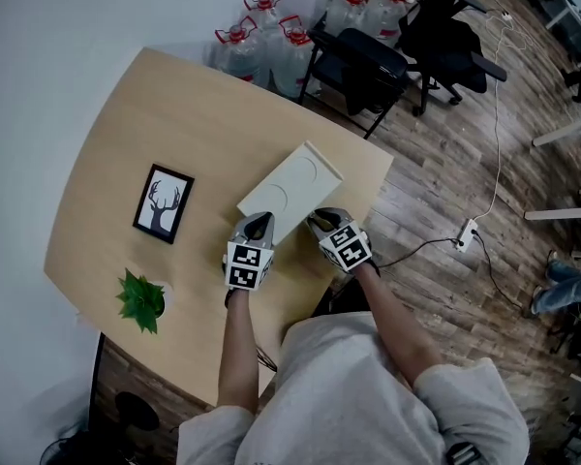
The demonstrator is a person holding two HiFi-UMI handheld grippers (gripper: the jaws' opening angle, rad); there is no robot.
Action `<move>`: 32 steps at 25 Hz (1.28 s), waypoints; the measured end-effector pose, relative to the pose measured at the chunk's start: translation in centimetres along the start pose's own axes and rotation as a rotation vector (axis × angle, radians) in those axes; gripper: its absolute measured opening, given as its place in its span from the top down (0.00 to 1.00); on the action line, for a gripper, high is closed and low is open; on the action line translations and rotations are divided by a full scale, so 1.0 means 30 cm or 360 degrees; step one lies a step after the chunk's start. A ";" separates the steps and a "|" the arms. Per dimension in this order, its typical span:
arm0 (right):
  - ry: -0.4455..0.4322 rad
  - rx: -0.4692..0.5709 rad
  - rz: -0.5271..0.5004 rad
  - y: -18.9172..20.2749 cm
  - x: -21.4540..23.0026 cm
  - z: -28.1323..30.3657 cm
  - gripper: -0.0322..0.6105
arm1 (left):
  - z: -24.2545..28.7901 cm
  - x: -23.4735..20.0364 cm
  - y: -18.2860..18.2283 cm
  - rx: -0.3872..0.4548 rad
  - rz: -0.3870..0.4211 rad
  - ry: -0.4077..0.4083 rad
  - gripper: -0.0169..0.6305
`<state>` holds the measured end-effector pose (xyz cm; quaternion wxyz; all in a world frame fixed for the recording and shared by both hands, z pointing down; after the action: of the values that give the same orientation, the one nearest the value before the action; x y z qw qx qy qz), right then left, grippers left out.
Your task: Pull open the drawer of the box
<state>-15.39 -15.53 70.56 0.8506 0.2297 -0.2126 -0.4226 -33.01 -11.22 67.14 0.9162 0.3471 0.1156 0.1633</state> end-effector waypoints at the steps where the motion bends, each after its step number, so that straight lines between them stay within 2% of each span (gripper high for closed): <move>1: 0.0008 0.0000 -0.0005 0.000 -0.002 0.009 0.82 | -0.002 -0.004 0.003 0.0001 -0.0002 -0.0005 0.89; 13: 0.0037 0.0010 0.0006 0.003 -0.019 0.007 0.84 | -0.012 0.002 0.001 0.0003 -0.0007 -0.0032 0.89; 32: 0.0027 0.0025 0.0041 0.096 -0.018 -0.017 0.84 | -0.007 0.012 -0.006 -0.0002 -0.0016 -0.0060 0.89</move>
<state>-13.63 -13.43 71.70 0.8559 0.2371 -0.2117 -0.4079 -32.69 -11.09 66.83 0.9192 0.3490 0.1000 0.1521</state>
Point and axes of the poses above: the fingertips, and each gripper's own axes: z forward along the fingers, x to its right, y out of its underside, the point moved 7 cm from there along -z, backward along the fingers, and after that the axes turned 10 degrees about -x, right-handed, at the moved point
